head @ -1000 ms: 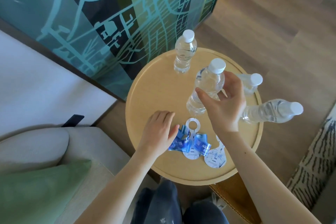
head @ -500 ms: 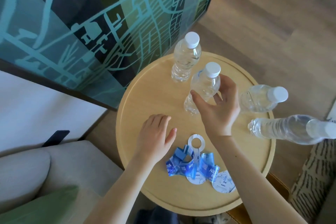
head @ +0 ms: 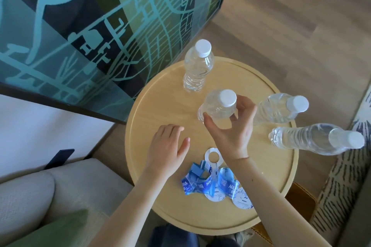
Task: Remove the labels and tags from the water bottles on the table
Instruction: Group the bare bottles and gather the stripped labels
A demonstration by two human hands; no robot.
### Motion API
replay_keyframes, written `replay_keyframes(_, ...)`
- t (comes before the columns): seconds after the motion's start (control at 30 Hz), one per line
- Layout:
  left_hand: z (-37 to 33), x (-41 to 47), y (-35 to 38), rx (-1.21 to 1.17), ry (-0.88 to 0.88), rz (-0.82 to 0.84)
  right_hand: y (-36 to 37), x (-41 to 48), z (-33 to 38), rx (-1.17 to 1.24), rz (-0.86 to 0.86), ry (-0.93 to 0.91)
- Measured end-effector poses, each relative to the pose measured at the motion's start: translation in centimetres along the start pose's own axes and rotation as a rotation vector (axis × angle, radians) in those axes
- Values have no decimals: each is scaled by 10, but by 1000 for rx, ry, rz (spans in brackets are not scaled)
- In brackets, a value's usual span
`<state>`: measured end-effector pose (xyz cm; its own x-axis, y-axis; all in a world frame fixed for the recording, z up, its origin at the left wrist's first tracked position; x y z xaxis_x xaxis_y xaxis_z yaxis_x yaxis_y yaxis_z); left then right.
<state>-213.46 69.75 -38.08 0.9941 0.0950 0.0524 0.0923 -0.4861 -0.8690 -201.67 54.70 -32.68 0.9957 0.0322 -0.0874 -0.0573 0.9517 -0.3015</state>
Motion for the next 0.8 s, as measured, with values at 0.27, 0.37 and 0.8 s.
replay_keyframes(0.27,-17,3,-6,-19,39,31,-2,-6,-1,-127,103,29)
replay_keyframes(0.37,-28,0,-21,-54,27,20,-11,-18,8,-182,133,27)
replay_keyframes(0.8,-104,-11,-135,-256,7,-185,-92,-66,58,-179,254,198)
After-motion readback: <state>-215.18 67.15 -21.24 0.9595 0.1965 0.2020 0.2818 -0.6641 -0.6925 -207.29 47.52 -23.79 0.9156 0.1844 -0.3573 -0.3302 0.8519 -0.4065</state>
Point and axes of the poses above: each hand's wrist, its own x-axis towards the middle knuckle, its own y-axis out of the palm, z = x × y, the point moved 10 cm from there along x, towards the middle knuckle, and after that the axes turned 15 degrees about y, right-handed, at the moved point
